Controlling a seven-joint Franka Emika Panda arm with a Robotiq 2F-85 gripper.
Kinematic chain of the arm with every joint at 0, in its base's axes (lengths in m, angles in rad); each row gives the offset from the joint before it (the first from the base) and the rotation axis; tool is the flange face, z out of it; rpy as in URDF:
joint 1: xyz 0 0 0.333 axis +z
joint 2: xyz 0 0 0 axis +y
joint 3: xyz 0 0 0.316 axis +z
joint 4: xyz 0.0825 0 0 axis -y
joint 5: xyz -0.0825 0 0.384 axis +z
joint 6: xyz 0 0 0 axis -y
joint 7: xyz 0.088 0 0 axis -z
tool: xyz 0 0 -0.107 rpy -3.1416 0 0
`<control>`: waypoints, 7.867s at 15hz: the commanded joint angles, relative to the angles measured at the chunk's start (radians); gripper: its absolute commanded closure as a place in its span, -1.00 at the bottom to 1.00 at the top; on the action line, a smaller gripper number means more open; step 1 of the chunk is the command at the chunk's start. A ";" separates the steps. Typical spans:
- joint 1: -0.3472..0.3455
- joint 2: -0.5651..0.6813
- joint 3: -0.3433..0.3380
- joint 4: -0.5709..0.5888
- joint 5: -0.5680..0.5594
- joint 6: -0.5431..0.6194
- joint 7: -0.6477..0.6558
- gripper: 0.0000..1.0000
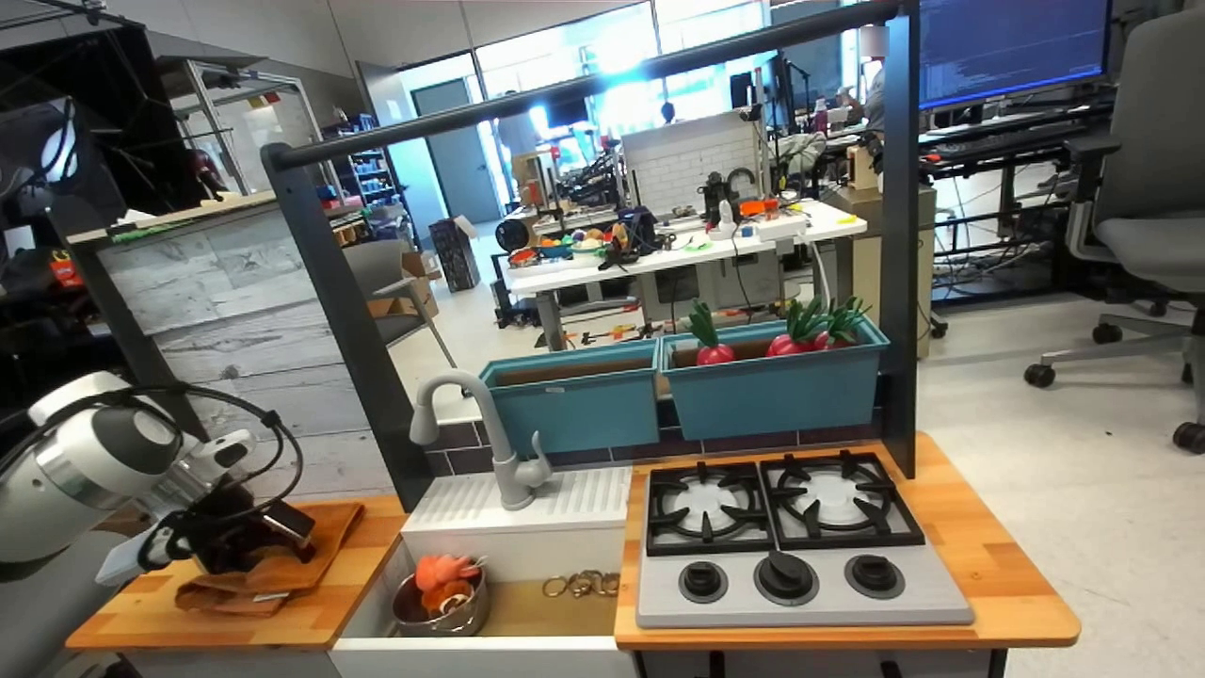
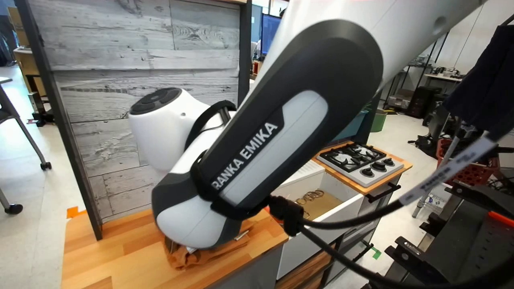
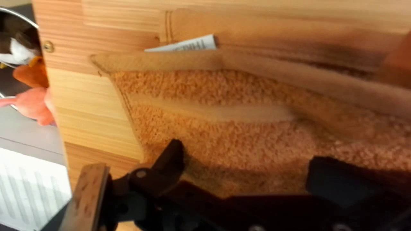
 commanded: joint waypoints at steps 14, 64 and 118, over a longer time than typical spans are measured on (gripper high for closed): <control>-0.030 -0.059 0.000 -0.171 0.056 -0.041 0.012 -1.00; -0.050 -0.023 0.129 -0.035 0.222 -0.163 -0.029 -1.00; -0.224 -0.273 -0.073 -0.394 0.102 0.172 -0.003 -1.00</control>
